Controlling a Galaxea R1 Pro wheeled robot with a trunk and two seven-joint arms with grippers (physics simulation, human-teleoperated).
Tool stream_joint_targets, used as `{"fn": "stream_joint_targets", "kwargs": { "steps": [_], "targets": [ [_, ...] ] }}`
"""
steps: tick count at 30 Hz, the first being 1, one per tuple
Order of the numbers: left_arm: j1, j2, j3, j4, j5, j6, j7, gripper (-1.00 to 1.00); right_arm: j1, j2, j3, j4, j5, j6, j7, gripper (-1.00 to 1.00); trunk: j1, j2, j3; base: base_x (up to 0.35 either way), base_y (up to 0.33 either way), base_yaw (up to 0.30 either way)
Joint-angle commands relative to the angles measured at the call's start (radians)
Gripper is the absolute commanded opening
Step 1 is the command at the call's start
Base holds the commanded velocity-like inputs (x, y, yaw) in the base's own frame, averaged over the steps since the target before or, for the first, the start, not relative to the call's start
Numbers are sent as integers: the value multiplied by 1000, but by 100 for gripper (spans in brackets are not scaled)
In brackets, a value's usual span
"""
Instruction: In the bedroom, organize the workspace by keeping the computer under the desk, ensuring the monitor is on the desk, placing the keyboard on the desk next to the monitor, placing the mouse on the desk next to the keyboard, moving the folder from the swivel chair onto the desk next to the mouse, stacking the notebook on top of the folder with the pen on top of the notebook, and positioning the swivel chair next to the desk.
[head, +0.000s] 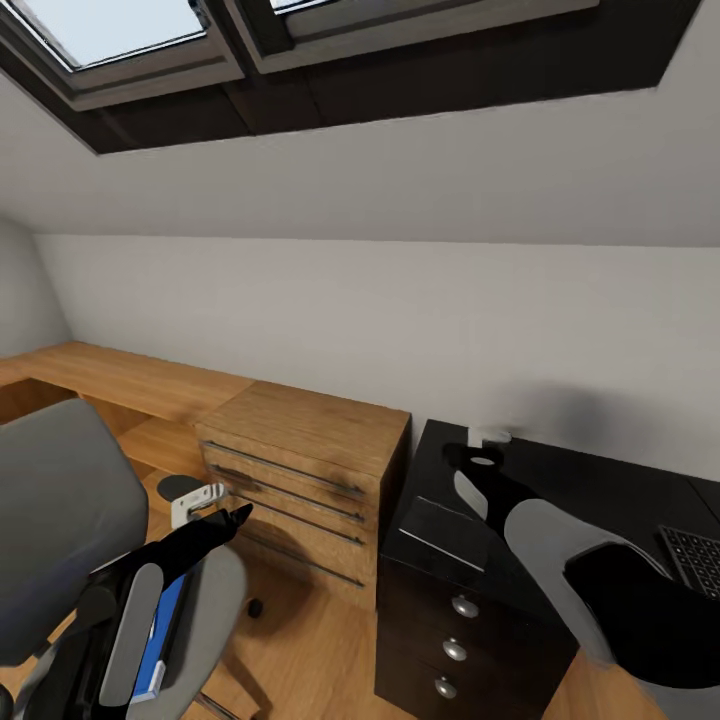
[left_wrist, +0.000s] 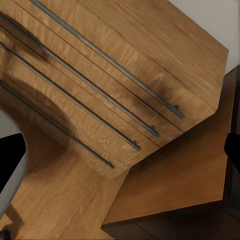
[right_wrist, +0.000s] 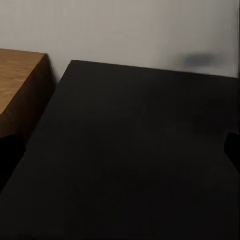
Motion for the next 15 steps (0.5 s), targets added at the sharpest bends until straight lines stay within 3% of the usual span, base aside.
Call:
{"fn": "stream_joint_targets", "kwargs": {
  "steps": [1, 8, 15],
  "targets": [
    [-1, -1, 0, -1, 8, 6, 4, 100, -16, -1, 8, 21, -9, -10, 4, 100, 0, -1, -1, 0, 0, 0],
    [-1, -2, -23, 0, 9, 6, 4, 100, -60, 5, 10, 109, -14, -44, 37, 100, 0, -1, -1, 0, 0, 0],
    [0, -3, -58, 3, 10, 7, 5, 100, -67, 41, 12, 156, -14, -49, 48, 100, 0, -1, -1, 0, 0, 0]
  ]
}}
